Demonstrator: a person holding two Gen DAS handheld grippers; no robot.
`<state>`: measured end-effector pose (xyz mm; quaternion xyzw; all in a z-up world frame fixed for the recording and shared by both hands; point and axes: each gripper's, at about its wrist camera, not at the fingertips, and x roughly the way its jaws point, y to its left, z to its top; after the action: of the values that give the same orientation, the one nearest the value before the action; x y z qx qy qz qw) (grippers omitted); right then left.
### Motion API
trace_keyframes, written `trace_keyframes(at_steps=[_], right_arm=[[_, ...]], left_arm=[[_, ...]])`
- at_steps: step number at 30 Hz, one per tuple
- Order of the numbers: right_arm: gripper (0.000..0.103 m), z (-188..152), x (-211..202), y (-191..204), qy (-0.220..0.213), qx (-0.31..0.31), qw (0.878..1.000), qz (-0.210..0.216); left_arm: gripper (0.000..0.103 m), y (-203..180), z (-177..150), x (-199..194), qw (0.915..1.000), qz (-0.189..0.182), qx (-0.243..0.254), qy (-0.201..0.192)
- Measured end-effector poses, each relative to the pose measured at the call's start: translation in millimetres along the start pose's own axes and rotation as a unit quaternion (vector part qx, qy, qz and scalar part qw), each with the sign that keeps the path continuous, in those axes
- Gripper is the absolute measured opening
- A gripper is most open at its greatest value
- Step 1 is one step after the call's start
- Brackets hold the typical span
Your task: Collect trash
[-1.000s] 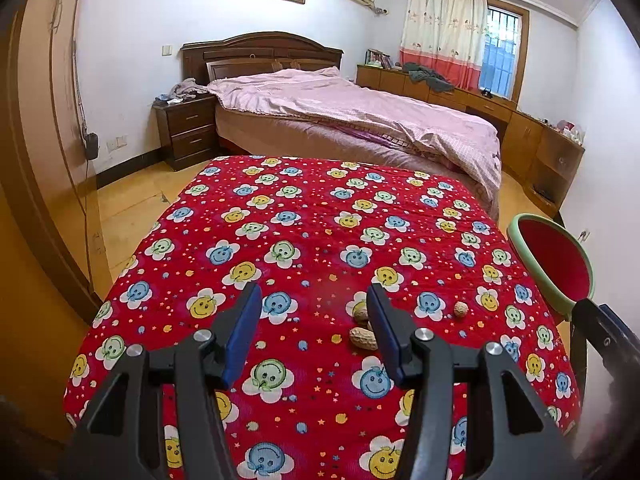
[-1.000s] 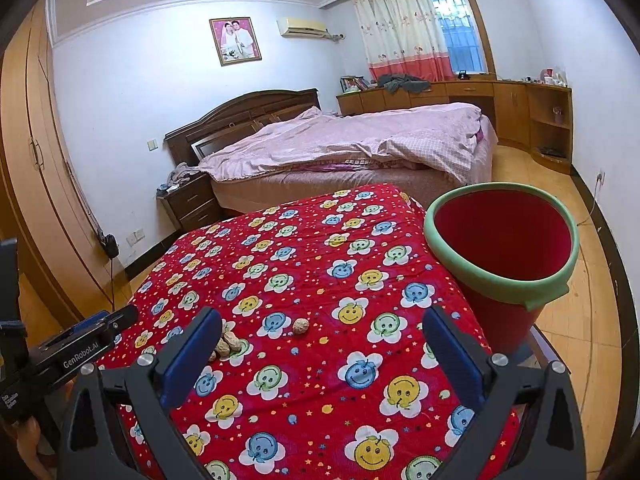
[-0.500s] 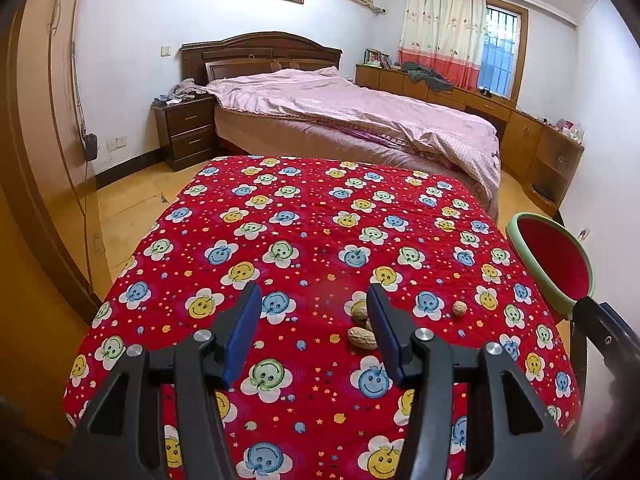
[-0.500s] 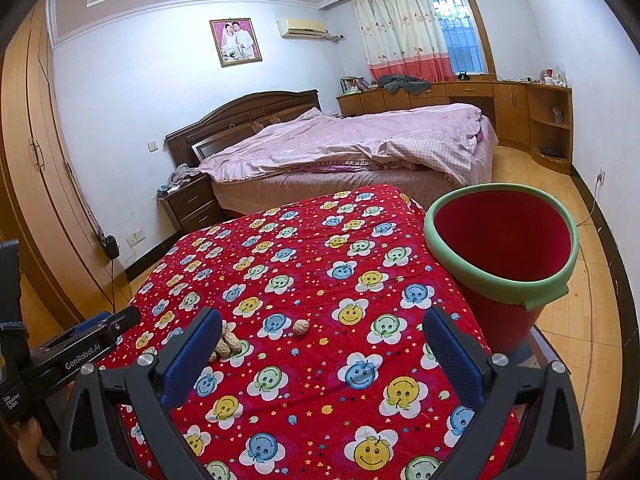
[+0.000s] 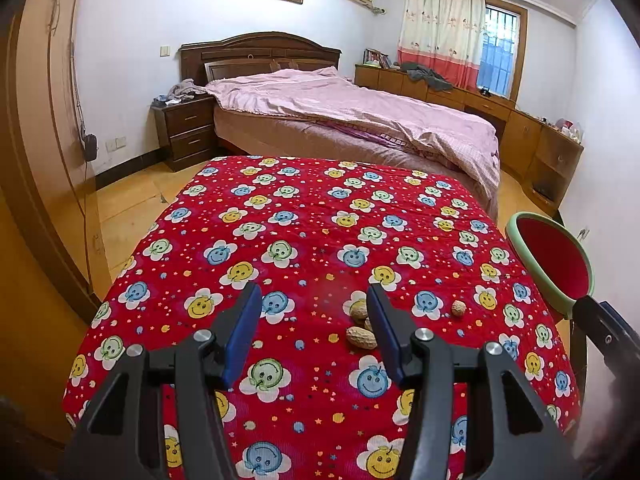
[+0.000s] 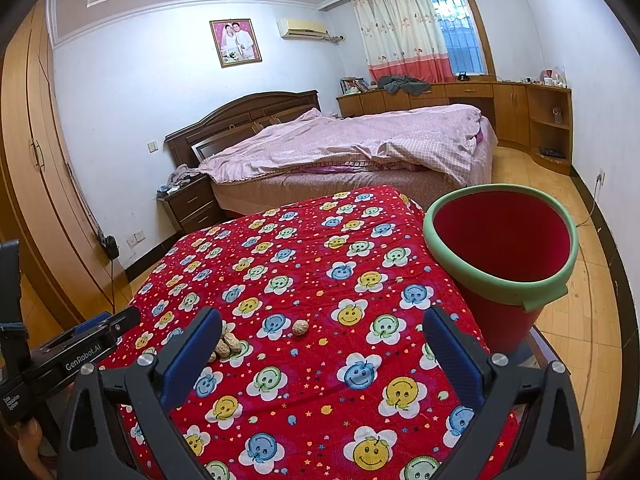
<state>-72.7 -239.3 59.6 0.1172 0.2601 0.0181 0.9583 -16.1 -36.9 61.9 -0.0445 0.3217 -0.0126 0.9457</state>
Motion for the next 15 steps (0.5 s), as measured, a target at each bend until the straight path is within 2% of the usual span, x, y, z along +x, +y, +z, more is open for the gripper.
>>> trace_keyframes(at_steps=[15], right_arm=[[0.102,0.3,-0.5,-0.4,-0.001,0.0,1.0,0.0]], left_arm=[[0.055,-0.4,0.2,-0.6,1.0,0.0,0.001,0.0]])
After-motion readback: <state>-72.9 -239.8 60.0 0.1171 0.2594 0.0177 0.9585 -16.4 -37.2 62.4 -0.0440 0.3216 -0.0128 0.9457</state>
